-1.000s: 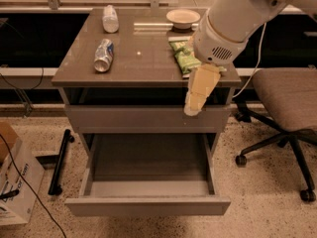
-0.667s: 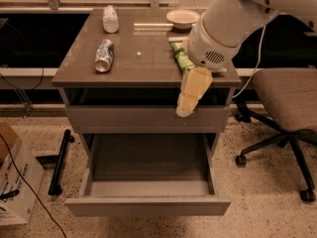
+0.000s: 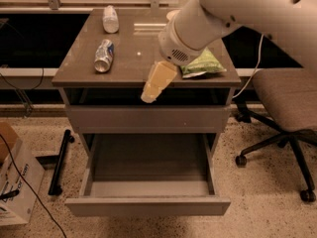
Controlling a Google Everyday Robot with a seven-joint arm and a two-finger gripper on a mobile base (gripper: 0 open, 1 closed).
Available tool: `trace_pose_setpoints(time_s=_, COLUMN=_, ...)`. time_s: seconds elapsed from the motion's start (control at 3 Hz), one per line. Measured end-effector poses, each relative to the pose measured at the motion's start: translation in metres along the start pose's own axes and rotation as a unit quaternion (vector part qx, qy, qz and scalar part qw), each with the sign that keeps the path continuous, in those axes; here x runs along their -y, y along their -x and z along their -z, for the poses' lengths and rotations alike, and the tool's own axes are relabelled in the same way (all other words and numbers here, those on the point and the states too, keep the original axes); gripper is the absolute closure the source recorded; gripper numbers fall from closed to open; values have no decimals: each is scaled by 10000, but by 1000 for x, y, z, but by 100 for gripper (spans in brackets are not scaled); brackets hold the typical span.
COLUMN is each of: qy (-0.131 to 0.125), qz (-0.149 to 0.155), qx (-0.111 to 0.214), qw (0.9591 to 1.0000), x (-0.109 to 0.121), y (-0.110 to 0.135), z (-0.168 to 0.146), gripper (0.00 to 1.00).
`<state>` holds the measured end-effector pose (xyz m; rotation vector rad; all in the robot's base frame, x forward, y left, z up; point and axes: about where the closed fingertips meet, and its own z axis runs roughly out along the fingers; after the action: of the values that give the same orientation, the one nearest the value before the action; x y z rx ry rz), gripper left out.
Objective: Place redbull can into middle drawer
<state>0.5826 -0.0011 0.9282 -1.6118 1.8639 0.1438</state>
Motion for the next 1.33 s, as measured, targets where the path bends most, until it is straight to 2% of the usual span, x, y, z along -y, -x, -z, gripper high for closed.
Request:
trace_pose_setpoints(time_s=0.33, qy=-140, qz=-143, qx=330, qw=9993, x=20, y=17, z=-20, gripper=0)
trace_pose_setpoints(time_s=0.67, qy=-26, qz=-420, qx=780, qw=9961, x=41, y=25, z=-50, gripper=0)
trace_pose_setpoints(time_s=1.0, qy=-29, qz=-424, qx=790, qw=9960, x=41, y=26, z=-51, gripper=0)
trace_pose_setpoints(time_s=1.33, qy=-215, qz=-510, qx=995, qw=9935, x=48, y=35, z=-67, gripper=0)
